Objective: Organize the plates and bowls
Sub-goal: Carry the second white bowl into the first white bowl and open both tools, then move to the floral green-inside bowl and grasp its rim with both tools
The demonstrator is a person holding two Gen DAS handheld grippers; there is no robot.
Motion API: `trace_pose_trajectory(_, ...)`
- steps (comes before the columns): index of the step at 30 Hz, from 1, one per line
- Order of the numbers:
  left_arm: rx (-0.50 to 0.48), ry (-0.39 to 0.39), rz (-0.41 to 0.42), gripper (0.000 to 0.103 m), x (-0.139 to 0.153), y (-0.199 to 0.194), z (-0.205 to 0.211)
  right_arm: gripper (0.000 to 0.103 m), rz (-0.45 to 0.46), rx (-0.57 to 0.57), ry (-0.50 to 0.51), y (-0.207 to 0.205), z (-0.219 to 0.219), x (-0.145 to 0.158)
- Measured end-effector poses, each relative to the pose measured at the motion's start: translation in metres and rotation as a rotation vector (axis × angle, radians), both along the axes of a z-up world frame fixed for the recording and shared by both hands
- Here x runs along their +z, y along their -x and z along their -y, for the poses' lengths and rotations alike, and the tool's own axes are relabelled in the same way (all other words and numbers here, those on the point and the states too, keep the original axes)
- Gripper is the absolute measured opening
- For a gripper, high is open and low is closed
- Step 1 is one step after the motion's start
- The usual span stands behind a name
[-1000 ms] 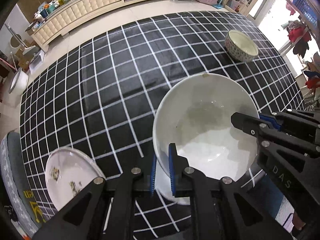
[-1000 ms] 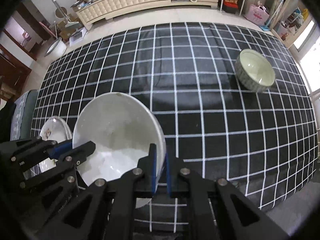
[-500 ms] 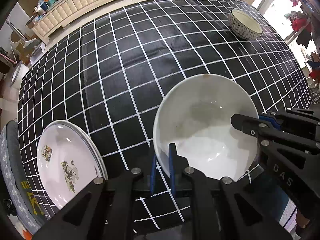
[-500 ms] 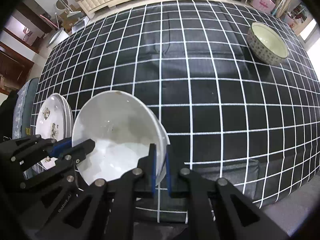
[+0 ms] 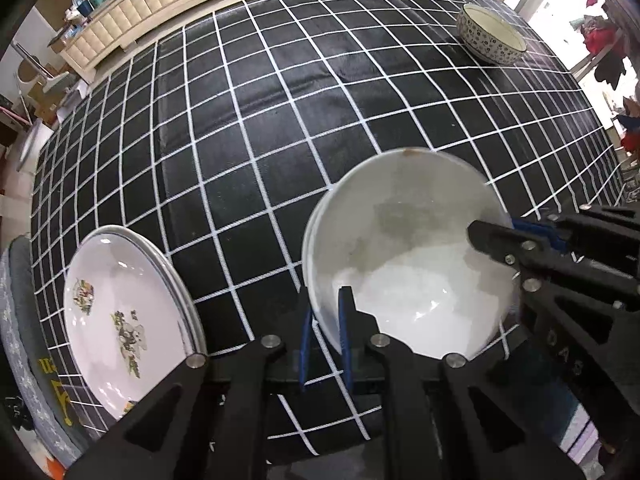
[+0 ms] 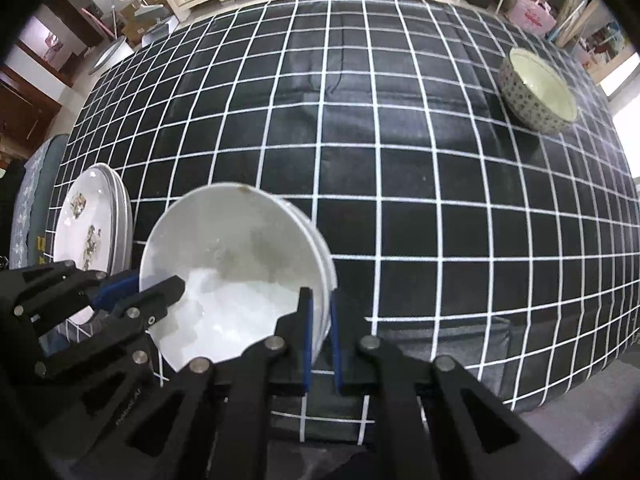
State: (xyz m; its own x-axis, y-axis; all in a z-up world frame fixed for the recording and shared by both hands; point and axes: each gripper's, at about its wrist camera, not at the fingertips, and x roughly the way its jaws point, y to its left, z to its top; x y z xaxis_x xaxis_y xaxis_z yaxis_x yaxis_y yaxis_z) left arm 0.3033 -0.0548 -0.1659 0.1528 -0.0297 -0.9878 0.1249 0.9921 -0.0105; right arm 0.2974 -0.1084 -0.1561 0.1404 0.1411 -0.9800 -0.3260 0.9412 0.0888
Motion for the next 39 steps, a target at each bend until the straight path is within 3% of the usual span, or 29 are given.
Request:
trace_pose_trajectory(5, -0.018, -0.020, 0.009, 0.014, 0.003, 0.003, 0.002, 0.011, -0.006, 0.004, -0.009, 0.000, 0.002, 0.000)
trace_pose_trajectory(12, -0.013, -0.038, 0.046, 0.026, 0.023, 0.001, -0.007, 0.017, -0.007, -0.014, -0.044, -0.003, 0.011, 0.010)
trace_pose_trajectory(17, -0.004, -0.012, 0.053, 0.026, 0.038, -0.016, -0.004, 0.045, 0.045, -0.059, -0.055, -0.016, 0.038, 0.033)
trace_pose_trajectory(24, -0.065, -0.018, 0.103, 0.026, 0.069, -0.066, 0.035, 0.045, 0.110, -0.143, -0.037, -0.057, 0.090, 0.062)
trace_pose_trajectory(30, -0.116, 0.006, 0.123, 0.026, 0.083, -0.119, 0.077, 0.045, 0.107, -0.221, -0.041, -0.098, 0.133, 0.070)
trace_pose_trajectory(39, -0.150, 0.026, 0.128, 0.026, 0.074, -0.178, 0.131, 0.045, 0.116, -0.313, -0.024, -0.147, 0.186, 0.067)
